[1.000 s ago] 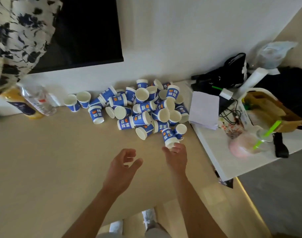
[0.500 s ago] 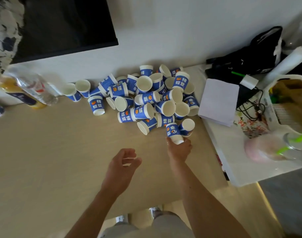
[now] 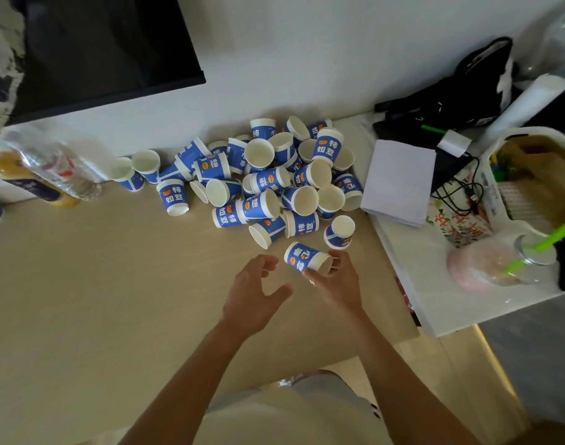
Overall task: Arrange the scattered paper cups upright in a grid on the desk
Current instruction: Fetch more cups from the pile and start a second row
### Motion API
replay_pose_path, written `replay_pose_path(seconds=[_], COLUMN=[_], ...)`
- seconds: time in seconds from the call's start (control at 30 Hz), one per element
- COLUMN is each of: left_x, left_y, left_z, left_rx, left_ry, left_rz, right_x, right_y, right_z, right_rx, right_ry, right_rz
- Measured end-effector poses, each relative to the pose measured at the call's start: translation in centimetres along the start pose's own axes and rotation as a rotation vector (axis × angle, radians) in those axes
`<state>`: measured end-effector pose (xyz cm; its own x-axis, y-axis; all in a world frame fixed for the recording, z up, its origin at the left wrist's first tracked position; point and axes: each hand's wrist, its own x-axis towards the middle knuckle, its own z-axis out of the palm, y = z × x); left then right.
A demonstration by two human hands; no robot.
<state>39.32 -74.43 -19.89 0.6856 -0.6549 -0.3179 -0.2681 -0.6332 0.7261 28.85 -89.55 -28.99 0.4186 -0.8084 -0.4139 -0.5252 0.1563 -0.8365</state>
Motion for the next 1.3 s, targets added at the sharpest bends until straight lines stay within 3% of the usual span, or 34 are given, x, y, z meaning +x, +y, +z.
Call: replay_pose_path(seconds=[0.23,0.4,0.6,0.77,0.97,1.3], left_x=[0.1,-1.0,-3.7,-6.4,-11.4,-23.9], left_y=[0.9,1.5,0.4,-2.1,-7.3,-18.0], left_z=[-0.8,-1.9,-4.1,-5.8,-9.6,-19.4], left_rx=[0.272,0.043,-0.103,-0.142,-0.211,-0.408], left_ry=[-0.005,0.11,0.283,0.329,0.462,0.742], left_rz=[0.289,0.262,0.176,0.099,0.031,-0.032], right_x=[-2.8,-4.3,-6.8,-9.6,-13.2,-24.8], right_y=[-6.3,-9.7,-11.2,-11.9,-13.9,-14.9], right_z=[-3.5,-3.0,0.4,3.8,8.4,20.7], right_rx=[-0.016,0.114,0.233,0.242,0.496,0.396], right_ry=[-0.355,-0.482,-0.63,-0.618,-0.651,-0.658], right_rz=[-0.243,-0.335,-0.319,-0.346,-0.253,-0.384])
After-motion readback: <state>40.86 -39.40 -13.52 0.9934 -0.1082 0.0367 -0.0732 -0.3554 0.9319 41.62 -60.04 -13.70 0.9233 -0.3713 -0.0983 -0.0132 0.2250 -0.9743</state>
